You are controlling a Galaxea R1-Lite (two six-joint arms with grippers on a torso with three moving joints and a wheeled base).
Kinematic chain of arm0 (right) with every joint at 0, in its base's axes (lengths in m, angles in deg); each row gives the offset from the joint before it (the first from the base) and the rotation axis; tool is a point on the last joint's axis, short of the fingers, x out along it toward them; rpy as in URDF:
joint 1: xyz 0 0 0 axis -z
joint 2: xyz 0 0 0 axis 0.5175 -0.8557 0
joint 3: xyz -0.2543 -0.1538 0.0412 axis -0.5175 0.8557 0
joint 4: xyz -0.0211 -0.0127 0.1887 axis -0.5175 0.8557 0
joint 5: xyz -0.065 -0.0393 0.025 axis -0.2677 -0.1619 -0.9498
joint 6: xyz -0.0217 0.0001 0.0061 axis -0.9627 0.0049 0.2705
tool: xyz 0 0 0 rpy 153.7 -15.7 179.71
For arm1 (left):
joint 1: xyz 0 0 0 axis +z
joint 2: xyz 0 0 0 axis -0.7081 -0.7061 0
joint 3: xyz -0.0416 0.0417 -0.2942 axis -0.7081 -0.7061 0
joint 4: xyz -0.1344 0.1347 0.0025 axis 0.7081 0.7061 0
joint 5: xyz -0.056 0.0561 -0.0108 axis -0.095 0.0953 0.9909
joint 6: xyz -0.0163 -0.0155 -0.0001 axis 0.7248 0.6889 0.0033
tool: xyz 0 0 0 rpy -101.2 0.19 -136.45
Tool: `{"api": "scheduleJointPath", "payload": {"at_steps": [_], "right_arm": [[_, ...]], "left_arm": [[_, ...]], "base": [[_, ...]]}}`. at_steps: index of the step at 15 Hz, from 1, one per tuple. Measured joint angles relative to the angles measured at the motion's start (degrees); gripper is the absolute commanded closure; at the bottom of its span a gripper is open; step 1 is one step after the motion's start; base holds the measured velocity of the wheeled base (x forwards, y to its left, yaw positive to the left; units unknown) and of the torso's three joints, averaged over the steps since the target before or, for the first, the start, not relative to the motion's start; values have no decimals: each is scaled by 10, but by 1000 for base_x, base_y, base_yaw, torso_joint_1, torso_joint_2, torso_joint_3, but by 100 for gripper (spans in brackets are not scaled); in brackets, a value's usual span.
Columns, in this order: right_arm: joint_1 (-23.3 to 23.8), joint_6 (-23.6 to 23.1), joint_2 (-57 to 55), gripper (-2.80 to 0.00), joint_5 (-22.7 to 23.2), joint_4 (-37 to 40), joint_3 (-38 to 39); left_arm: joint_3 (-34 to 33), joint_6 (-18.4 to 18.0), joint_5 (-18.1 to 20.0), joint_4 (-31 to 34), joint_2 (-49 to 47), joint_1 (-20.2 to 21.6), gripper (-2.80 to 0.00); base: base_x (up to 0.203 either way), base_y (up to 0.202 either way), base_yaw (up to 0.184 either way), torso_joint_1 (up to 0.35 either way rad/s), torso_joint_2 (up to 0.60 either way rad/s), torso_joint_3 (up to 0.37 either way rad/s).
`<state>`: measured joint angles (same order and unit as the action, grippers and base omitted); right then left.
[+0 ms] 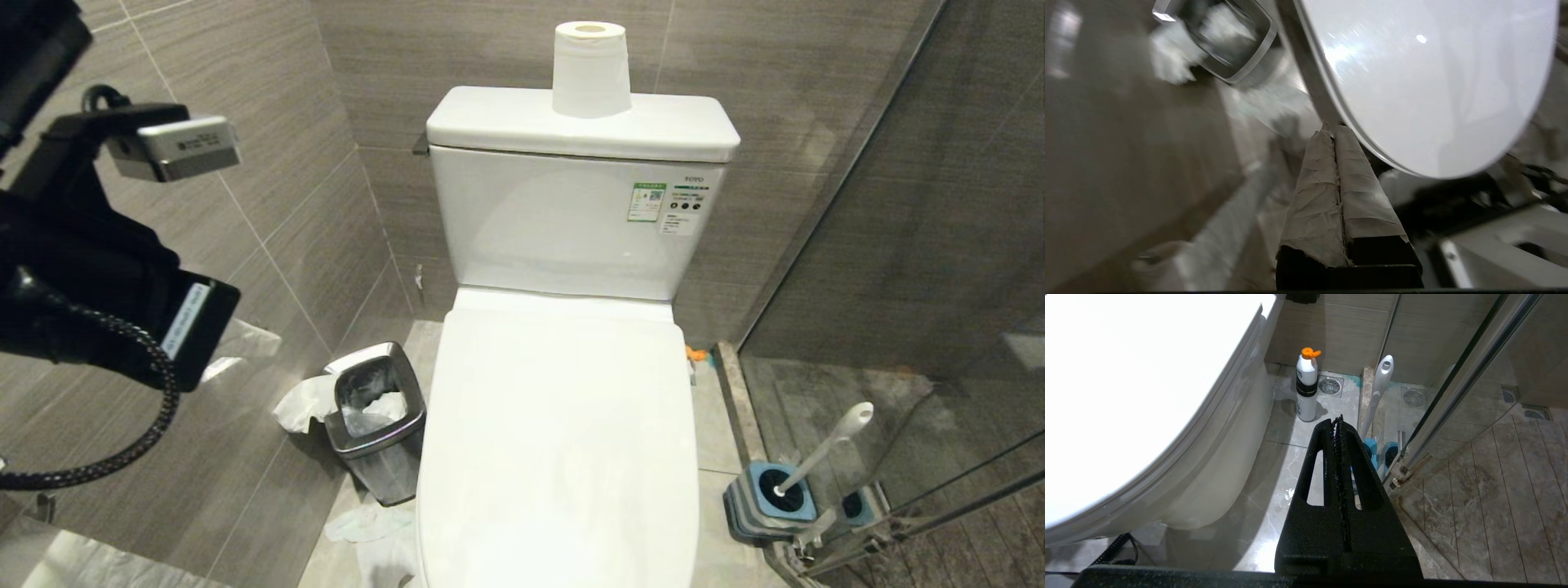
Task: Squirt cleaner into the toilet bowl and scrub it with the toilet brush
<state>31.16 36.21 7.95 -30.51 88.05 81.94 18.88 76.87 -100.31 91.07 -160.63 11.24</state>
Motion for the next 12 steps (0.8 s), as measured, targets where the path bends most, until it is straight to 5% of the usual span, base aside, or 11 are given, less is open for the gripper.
{"api": "scheduleJointPath", "payload": {"at_steps": [4,12], "right_arm": [[0,0,0,0,0,0,0],[0,0,0,0,0,0,0]], "left_arm": [[64,-33,-89,-30,31,-3,0],[103,-66,-90,-35,145,7,0]], "base": [[0,0,0,0,0,0],[0,0,0,0,0,0]]}}
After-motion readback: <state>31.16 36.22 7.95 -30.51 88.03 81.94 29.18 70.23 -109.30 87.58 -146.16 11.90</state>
